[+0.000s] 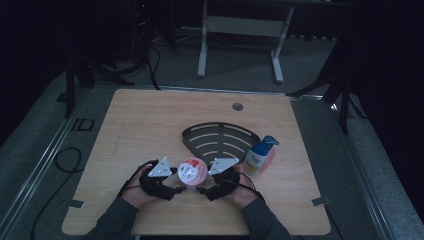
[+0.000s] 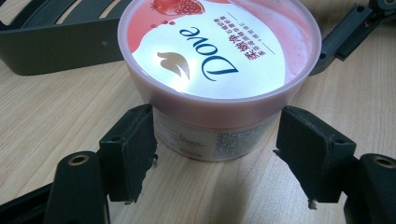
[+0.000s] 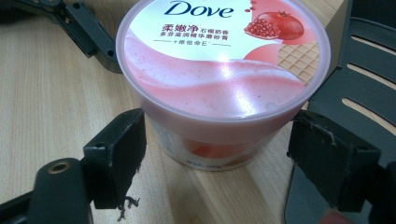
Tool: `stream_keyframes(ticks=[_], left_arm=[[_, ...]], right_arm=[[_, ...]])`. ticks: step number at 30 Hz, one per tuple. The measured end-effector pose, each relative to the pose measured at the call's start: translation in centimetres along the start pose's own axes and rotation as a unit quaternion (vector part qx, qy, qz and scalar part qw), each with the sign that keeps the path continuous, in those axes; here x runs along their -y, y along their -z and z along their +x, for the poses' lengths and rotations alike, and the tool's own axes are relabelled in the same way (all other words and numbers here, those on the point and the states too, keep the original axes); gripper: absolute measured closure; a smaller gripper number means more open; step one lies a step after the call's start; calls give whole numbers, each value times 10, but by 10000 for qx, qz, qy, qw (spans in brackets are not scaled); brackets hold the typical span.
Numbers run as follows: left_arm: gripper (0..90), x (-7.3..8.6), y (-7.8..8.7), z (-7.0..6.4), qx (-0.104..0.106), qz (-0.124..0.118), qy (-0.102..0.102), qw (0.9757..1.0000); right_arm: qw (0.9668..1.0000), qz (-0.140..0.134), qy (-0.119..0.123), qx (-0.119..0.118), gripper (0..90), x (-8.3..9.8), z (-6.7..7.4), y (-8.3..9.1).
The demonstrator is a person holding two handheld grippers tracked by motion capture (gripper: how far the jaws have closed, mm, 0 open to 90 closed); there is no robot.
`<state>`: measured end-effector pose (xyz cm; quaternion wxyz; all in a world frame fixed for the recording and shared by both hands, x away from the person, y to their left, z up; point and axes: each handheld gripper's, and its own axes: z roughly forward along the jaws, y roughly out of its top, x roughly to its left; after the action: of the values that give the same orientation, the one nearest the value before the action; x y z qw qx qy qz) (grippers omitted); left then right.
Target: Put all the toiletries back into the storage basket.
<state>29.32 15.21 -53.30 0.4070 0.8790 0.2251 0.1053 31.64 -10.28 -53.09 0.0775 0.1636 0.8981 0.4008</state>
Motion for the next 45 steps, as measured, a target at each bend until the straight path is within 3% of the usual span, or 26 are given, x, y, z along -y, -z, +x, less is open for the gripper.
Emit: stream_keyframes(ticks=[20, 26, 34, 45], left_arm=[[286, -4, 2, -2, -42, 125, -6, 9999], [286, -9, 6, -1, -91, 66, -48, 9999], [294, -19, 10, 4, -109, 140, -184, 9997], [296, -29, 17, 16, -126, 43, -192, 9997]], right_arm=[[9999, 109, 60, 2, 189, -4, 0, 1], [10000, 12, 8, -36, 186, -6, -2, 4], [9999, 48, 95, 62, 185, -15, -5, 8], [9997, 11, 181, 168, 182, -31, -12, 13]])
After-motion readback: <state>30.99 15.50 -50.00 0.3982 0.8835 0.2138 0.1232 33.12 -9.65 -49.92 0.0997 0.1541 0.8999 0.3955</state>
